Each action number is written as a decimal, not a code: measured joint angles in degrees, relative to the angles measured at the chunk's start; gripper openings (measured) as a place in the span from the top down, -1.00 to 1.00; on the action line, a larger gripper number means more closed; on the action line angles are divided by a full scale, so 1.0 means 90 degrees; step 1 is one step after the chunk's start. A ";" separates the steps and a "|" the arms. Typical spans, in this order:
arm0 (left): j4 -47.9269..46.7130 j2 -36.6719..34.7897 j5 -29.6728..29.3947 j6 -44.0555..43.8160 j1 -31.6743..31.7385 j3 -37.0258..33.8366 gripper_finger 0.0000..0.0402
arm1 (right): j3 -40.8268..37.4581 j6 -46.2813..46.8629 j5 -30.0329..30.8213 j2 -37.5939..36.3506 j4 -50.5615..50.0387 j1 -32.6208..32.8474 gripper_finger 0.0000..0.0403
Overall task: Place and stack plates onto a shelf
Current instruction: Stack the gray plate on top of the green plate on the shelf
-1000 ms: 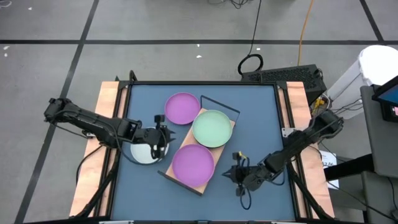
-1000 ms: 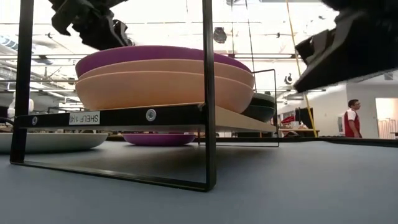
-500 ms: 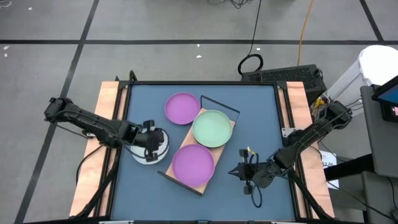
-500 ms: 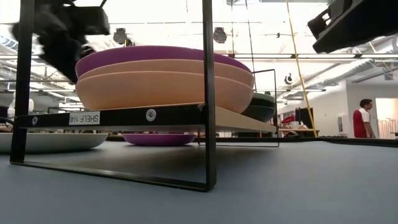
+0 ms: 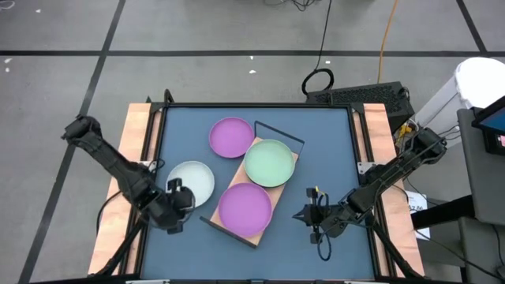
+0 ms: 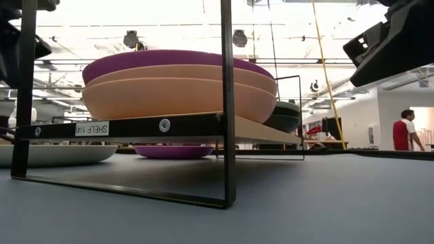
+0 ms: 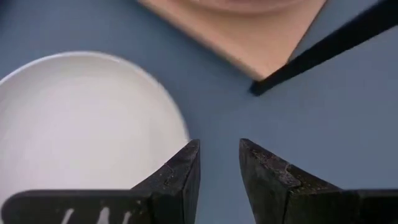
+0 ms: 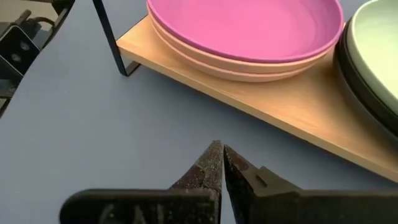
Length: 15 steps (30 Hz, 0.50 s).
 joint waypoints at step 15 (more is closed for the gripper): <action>0.0431 0.0005 -0.0584 -0.1384 -0.0932 -0.1097 0.41 | -0.0004 0.0015 -0.0005 -0.0002 0.0237 -0.0002 1.00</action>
